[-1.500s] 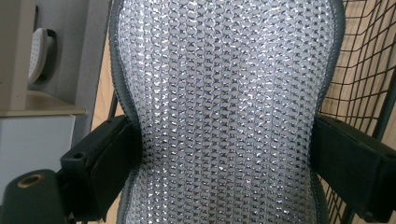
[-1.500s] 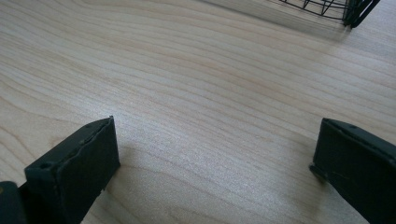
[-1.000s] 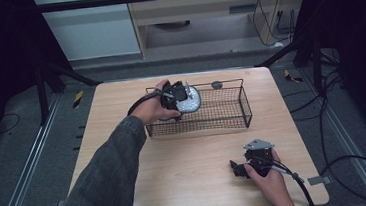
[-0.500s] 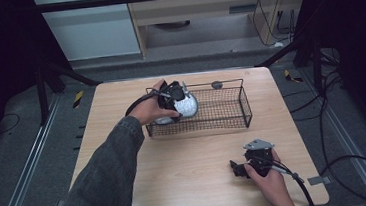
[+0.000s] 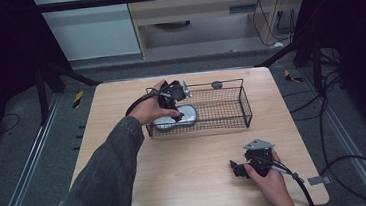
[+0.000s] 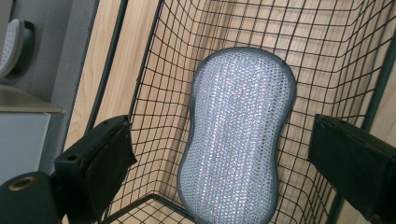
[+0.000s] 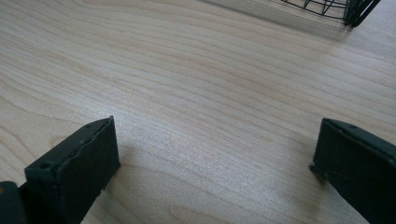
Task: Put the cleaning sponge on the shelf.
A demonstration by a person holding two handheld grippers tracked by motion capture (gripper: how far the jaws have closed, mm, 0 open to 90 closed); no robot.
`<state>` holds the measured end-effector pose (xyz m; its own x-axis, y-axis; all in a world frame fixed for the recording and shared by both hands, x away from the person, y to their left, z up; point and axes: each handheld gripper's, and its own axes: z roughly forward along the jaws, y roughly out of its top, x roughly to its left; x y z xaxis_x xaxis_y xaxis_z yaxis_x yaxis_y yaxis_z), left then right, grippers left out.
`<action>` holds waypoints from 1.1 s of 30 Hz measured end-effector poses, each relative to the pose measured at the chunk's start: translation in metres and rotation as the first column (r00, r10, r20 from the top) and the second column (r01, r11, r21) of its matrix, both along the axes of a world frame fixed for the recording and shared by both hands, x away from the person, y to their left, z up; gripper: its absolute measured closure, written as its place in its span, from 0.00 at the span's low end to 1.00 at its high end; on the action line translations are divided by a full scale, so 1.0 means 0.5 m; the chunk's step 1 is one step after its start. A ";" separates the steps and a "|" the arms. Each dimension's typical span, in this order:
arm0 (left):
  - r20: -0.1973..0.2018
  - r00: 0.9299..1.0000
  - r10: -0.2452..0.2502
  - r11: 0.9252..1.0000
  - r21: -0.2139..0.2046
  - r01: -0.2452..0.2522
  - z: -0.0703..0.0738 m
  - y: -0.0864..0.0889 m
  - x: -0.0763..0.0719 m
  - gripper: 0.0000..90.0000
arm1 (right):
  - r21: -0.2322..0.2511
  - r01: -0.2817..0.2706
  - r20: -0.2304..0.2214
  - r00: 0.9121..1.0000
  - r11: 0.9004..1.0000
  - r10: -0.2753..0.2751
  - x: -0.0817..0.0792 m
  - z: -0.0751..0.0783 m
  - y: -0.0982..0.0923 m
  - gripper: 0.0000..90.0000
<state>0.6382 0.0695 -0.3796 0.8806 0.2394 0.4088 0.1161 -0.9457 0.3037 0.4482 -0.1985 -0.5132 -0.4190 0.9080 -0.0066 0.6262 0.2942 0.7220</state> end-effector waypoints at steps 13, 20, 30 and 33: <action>0.027 1.000 -0.004 1.000 -0.017 0.004 0.010 -0.003 -0.016 0.06 | 0.001 0.000 0.000 1.000 1.000 0.000 0.000 0.000 0.000 0.01; 0.034 0.999 -0.001 1.000 -0.017 0.001 0.008 -0.005 -0.024 0.05 | 0.000 0.000 0.000 1.000 1.000 0.000 0.000 0.000 0.000 0.01; 0.051 0.999 0.003 1.000 -0.025 -0.002 0.012 -0.005 -0.044 0.05 | 0.000 0.001 0.000 1.000 1.000 -0.001 0.000 0.000 0.000 0.01; 0.057 0.998 -0.005 1.000 -0.020 0.006 0.013 -0.006 -0.049 0.05 | 0.000 0.001 0.000 1.000 1.000 -0.001 0.000 0.000 0.000 0.00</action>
<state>0.6135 0.0663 -0.3733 0.8575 0.2437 0.4532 0.0931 -0.9397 0.3290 0.4482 -0.1984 -0.5132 -0.4179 0.9085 -0.0067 0.6265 0.2935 0.7221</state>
